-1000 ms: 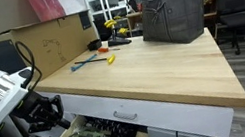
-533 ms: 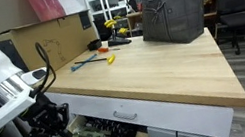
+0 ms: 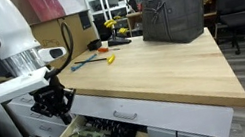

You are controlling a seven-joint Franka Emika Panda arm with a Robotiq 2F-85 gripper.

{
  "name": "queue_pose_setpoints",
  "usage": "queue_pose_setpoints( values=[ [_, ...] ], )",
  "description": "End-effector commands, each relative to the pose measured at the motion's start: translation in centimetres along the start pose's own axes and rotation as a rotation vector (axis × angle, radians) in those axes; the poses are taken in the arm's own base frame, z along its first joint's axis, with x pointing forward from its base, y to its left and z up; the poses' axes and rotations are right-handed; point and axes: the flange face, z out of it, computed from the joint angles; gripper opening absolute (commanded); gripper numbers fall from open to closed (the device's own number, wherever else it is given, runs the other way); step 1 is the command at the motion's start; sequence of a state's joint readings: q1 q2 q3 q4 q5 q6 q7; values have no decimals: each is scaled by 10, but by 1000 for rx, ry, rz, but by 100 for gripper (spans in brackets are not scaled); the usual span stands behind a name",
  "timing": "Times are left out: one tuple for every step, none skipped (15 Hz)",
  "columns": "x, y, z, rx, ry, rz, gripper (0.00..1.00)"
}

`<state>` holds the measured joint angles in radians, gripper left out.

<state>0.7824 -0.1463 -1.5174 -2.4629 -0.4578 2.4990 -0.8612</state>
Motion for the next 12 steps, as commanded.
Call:
queue_pose_setpoints(
  values=[
    [6,9,-6,111,48,66,0],
    [9,7,-3,131,61,83,0],
    [11,6,1,139,81,106,0],
    [12,5,5,147,98,118,0],
    [15,3,10,156,108,132,0],
    [18,1,14,161,112,143,0],
    [20,0,19,167,118,153,0],
    [23,-2,23,170,122,164,0],
    [25,-3,26,171,124,176,0],
    [27,-4,31,170,128,186,0],
    [28,-5,33,168,126,210,26],
    [22,-4,29,179,116,179,4]
  ],
)
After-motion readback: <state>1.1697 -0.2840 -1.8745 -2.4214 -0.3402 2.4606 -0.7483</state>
